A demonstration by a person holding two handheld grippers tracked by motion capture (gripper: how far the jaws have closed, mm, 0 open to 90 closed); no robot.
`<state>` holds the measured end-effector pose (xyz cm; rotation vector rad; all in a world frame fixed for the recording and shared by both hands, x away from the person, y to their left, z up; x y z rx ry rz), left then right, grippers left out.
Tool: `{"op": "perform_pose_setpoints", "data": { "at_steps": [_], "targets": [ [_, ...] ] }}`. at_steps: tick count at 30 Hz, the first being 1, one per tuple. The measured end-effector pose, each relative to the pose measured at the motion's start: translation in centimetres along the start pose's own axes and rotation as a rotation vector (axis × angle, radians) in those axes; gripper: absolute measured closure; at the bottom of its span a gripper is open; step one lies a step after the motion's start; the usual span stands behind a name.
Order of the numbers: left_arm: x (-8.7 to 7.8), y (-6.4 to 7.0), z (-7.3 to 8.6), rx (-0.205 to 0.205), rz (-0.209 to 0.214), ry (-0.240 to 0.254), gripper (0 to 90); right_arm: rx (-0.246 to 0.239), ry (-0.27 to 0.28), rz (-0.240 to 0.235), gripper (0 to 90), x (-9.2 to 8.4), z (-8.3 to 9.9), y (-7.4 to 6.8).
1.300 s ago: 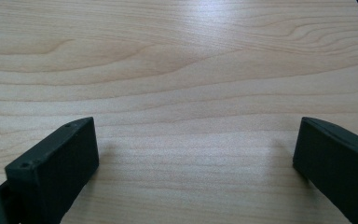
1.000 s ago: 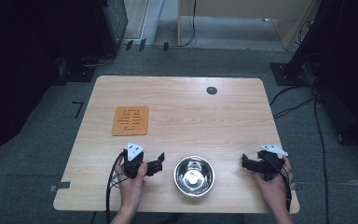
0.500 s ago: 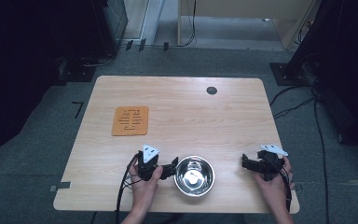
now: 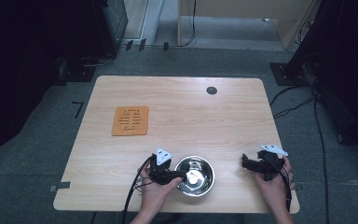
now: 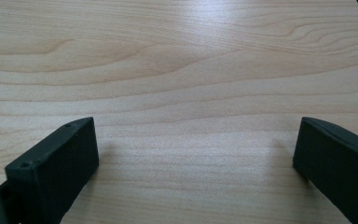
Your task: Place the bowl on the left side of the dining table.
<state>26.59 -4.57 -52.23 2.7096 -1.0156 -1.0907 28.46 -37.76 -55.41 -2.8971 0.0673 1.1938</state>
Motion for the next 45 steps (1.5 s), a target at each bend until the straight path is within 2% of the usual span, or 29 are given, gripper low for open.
{"op": "perform_pose_setpoints", "data": {
  "at_steps": [3,5,7,10,12,14,18,22,26,29,34,38,45],
  "targets": [
    [0.5,0.5,0.3,0.022,0.022,-0.04,17.7,0.0,0.0,0.0,0.0,0.0,0.0,0.0],
    [0.7,0.7,0.5,0.03,0.016,-0.063,29.3,0.0,0.0,0.0,0.0,0.0,0.0,0.0],
    [0.8,0.8,0.3,0.016,0.045,-0.076,41.1,0.0,0.0,0.0,0.0,0.0,0.0,0.0],
    [0.9,0.8,0.0,0.027,0.049,-0.097,57.7,0.0,0.0,0.0,0.0,0.0,0.0,0.0],
    [1.0,0.8,-0.2,0.023,0.055,-0.103,64.4,0.0,0.0,0.0,0.0,0.0,0.0,0.0],
    [1.0,0.5,-0.3,0.003,0.071,-0.103,71.5,0.0,0.0,0.0,0.0,0.0,0.0,0.0],
    [1.0,0.3,-0.4,0.002,0.121,-0.119,77.2,0.0,0.0,0.0,0.0,0.0,0.0,0.0],
    [0.8,0.1,-0.5,-0.007,0.141,-0.105,80.9,0.0,0.0,0.0,0.0,0.0,0.0,0.0],
    [0.5,-0.2,-0.9,-0.065,0.222,-0.086,83.0,0.0,0.0,0.0,0.0,0.0,0.0,0.0],
    [0.3,-0.3,-1.2,-0.09,0.261,-0.073,83.9,0.0,0.0,0.0,0.0,0.0,0.0,0.0],
    [0.2,-0.4,-1.2,-0.084,0.259,-0.067,84.3,0.0,0.0,0.0,0.0,0.0,0.0,0.0],
    [0.2,-0.5,-1.3,-0.107,0.275,-0.061,84.2,0.0,0.0,0.0,0.0,0.0,0.0,0.0],
    [0.0,-0.8,-1.5,-0.116,0.274,-0.045,84.2,0.0,0.0,0.0,0.0,0.0,0.0,0.0]
  ]
}}
Point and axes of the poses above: each handheld gripper's, and its own axes: x roughly forward along the jaws, z roughly out of its underside, y roughly to its right, the point moved 4 cm from there along x, roughly forward along the jaws, and after that the axes turned 3 degrees about z, right-handed, at the moved point
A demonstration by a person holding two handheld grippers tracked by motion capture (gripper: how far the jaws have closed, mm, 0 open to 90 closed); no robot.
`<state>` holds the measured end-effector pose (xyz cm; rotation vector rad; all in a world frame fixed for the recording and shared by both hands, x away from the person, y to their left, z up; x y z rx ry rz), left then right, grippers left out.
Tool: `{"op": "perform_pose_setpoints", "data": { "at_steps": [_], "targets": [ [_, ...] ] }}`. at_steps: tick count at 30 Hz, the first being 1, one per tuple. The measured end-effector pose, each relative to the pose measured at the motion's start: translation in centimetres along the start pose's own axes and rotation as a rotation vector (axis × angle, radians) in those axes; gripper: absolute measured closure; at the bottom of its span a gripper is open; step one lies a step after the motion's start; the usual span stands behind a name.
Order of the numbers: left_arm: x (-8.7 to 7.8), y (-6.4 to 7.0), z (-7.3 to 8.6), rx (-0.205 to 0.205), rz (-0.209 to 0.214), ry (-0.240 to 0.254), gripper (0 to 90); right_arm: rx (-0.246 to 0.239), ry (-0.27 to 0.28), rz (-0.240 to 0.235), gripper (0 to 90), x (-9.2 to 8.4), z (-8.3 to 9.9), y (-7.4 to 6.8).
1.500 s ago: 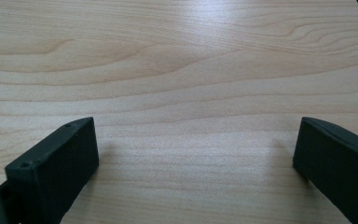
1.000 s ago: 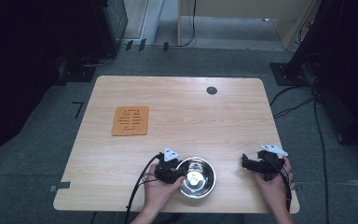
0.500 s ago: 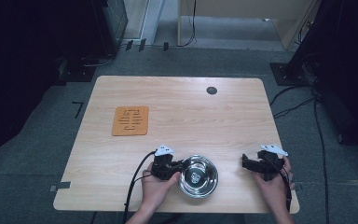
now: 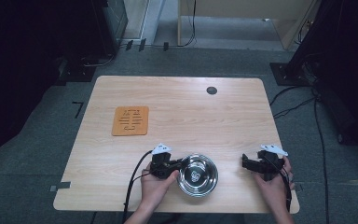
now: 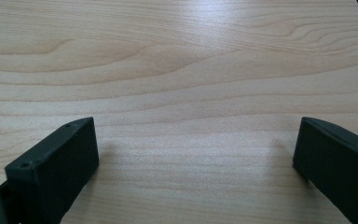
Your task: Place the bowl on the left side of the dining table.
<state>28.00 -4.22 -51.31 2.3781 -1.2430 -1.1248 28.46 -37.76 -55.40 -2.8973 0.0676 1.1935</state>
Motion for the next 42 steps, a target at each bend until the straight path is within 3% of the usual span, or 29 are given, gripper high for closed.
{"op": "perform_pose_setpoints", "data": {
  "at_steps": [16,31,42],
  "targets": [
    [-1.3,-1.2,-1.2,-0.025,-0.01,0.05,84.2,0.0,0.0,0.0,0.0,0.0,0.0,0.0],
    [-3.0,-3.1,-3.0,-0.037,-0.058,0.111,84.2,0.0,0.0,0.0,0.0,0.0,0.0,0.0],
    [-4.7,-5.2,-4.1,-0.071,-0.098,0.162,84.3,0.0,0.0,0.0,0.0,0.0,0.0,0.0]
  ]
}}
Point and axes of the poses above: each handheld gripper's, and its own axes: x roughly forward along the jaws, z roughly out of its underside, y roughly to its right, the point moved 4 cm from there along x, roughly forward along the jaws, and after that the axes turned 3 degrees about z, right-handed, at the moved point
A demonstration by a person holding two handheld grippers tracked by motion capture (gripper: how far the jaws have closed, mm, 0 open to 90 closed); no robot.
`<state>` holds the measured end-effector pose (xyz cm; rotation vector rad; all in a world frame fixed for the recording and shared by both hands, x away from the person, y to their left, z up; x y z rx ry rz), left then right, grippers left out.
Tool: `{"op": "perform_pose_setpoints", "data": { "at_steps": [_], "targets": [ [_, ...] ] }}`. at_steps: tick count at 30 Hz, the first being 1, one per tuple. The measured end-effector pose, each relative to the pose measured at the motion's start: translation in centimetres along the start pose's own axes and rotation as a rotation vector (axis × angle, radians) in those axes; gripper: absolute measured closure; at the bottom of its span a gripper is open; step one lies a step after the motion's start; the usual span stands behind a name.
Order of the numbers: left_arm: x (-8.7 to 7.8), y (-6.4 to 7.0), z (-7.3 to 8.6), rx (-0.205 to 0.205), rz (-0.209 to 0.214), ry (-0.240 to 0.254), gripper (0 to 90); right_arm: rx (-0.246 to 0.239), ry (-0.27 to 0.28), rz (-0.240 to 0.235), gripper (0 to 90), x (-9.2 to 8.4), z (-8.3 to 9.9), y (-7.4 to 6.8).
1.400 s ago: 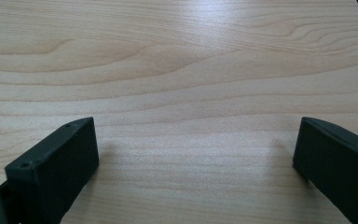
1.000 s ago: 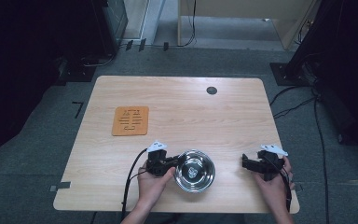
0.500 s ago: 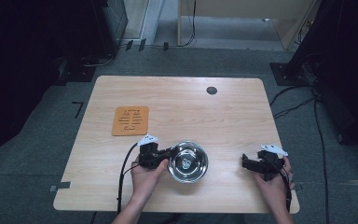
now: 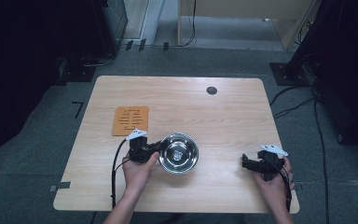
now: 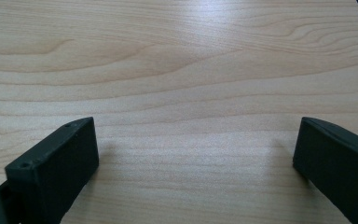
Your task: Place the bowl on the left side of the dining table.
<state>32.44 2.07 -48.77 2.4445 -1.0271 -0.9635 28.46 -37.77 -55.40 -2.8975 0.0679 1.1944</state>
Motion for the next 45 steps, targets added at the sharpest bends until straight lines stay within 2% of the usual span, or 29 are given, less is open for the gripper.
{"op": "perform_pose_setpoints", "data": {
  "at_steps": [4,5,7,12,20,27,31,33,35,36,37,39,45],
  "targets": [
    [-0.5,-0.7,-0.3,-0.013,-0.013,0.013,84.2,0.0,0.0,0.0,0.0,0.0,0.0,0.0],
    [-0.8,-1.2,-0.6,-0.029,-0.024,0.027,84.2,0.0,0.0,0.0,0.0,0.0,0.0,0.0],
    [-1.0,-1.6,-0.7,-0.033,-0.03,0.034,84.3,0.0,0.0,0.0,0.0,0.0,0.0,0.0],
    [-2.0,-3.5,-1.4,-0.055,-0.071,0.063,84.3,0.0,0.0,0.0,0.0,0.0,0.0,0.0],
    [-3.0,-5.2,-2.1,-0.092,-0.107,0.112,84.2,0.004,0.0,0.003,0.0,0.0,0.0,0.0],
    [-3.9,-7.6,-2.7,-0.128,-0.172,0.154,84.3,0.005,0.0,0.004,0.0,-0.1,0.1,0.0],
    [-4.1,-8.5,-2.9,-0.143,-0.191,0.164,84.3,0.005,0.0,0.004,0.0,-0.1,0.1,0.0],
    [-4.2,-9.3,-3.1,-0.167,-0.205,0.174,84.2,0.005,0.0,0.004,0.0,-0.1,0.1,0.0],
    [-4.2,-10.0,-3.2,-0.203,-0.195,0.18,84.2,0.005,0.0,0.004,0.0,-0.1,0.1,0.0],
    [-4.2,-10.0,-3.2,-0.203,-0.195,0.18,84.2,0.005,0.001,0.004,0.0,-0.1,0.1,0.0],
    [-4.2,-10.4,-3.3,-0.219,-0.196,0.185,84.2,0.005,0.001,0.004,0.0,-0.1,0.1,0.0],
    [-4.2,-11.3,-3.5,-0.244,-0.217,0.2,84.3,0.006,0.0,0.004,0.0,-0.1,0.1,0.0],
    [-4.2,-12.7,-3.6,-0.282,-0.249,0.211,84.3,0.007,0.0,0.004,0.0,-0.1,0.1,0.0]
  ]
}}
Point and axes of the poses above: each handheld gripper's, and its own axes: x roughly forward along the jaws, z roughly out of its underside, y roughly to its right, the point moved 4 cm from there along x, roughly forward along the jaws, and after that the axes turned 3 degrees about z, right-handed, at the moved point
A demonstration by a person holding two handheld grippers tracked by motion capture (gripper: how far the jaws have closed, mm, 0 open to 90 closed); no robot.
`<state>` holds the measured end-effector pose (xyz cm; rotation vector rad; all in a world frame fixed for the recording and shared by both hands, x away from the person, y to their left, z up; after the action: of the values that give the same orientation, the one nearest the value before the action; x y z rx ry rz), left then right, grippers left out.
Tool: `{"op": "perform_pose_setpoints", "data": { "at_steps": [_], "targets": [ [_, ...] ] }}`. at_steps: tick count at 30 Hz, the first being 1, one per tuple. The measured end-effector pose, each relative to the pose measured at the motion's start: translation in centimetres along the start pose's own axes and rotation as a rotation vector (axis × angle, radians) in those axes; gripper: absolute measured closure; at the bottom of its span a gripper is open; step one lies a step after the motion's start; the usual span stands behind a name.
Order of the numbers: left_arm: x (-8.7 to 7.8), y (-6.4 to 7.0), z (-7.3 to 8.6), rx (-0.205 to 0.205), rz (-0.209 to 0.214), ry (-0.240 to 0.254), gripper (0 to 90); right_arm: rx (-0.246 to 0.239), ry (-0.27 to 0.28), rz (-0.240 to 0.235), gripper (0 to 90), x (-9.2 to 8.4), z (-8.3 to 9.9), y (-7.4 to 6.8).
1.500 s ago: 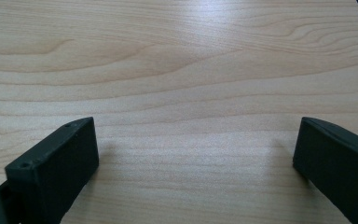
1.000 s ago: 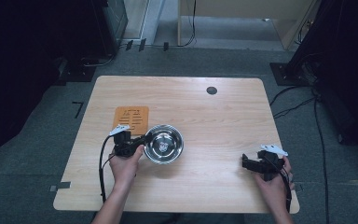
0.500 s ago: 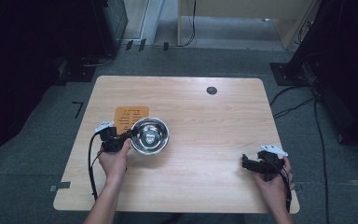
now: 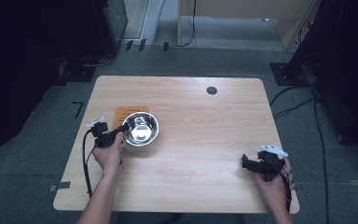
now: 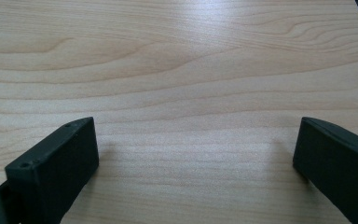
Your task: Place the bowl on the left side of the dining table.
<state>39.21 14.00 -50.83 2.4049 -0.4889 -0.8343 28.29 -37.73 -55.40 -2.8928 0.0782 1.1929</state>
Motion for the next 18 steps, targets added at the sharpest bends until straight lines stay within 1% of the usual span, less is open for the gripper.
{"op": "perform_pose_setpoints", "data": {
  "at_steps": [1,4,5,6,7,8,9,10,13,14,15,17,18],
  "targets": [
    [0.1,-0.4,-0.2,-0.02,-0.013,0.016,84.3,0.0,0.0,0.0,0.0,0.0,0.0,0.0],
    [0.1,-1.0,-0.7,-0.049,-0.032,0.043,84.3,0.0,0.0,0.0,0.0,0.0,0.0,0.0],
    [0.2,-1.1,-0.9,-0.045,-0.043,0.043,84.2,0.0,0.0,0.0,0.0,0.0,0.0,0.0],
    [0.2,-1.1,-0.9,-0.045,-0.043,0.043,84.2,0.0,0.0,0.0,0.0,0.0,0.0,0.0],
    [0.3,-1.2,-1.3,-0.053,-0.054,0.051,84.2,0.0,0.0,0.0,0.0,0.0,0.0,0.0],
    [0.3,-1.2,-1.3,-0.053,-0.054,0.051,84.2,0.001,0.001,-0.001,0.0,0.0,0.0,0.0],
    [0.4,-1.2,-1.5,-0.063,-0.051,0.052,84.2,-0.001,0.001,-0.001,0.0,0.0,0.0,0.0],
    [0.6,-1.2,-1.9,-0.065,-0.06,0.061,84.2,0.0,0.001,0.0,0.0,0.0,0.0,0.0],
    [0.8,-1.3,-2.2,-0.071,-0.072,0.063,84.2,0.0,0.001,-0.001,0.0,0.0,0.0,0.0],
    [1.0,-1.5,-2.5,-0.074,-0.091,0.072,84.2,0.0,0.001,-0.001,0.0,0.0,0.0,0.0],
    [1.1,-1.6,-2.6,-0.077,-0.1,0.074,84.2,0.0,0.001,-0.001,0.0,0.0,0.0,0.0],
    [1.3,-2.0,-2.7,-0.101,-0.111,0.092,84.2,0.0,0.001,-0.001,0.0,0.0,0.0,0.0],
    [1.4,-2.2,-2.8,-0.12,-0.117,0.098,84.2,0.0,0.001,0.0,0.0,0.0,0.0,0.0]
  ]
}}
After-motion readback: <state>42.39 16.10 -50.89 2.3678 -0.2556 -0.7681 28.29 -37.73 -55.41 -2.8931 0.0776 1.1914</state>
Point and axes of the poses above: each handheld gripper's, and its own axes: x roughly forward along the jaws, z roughly out of its underside, y roughly to its right, the point moved 4 cm from there along x, roughly forward along the jaws, and after that the axes turned 3 degrees about z, right-handed, at the moved point
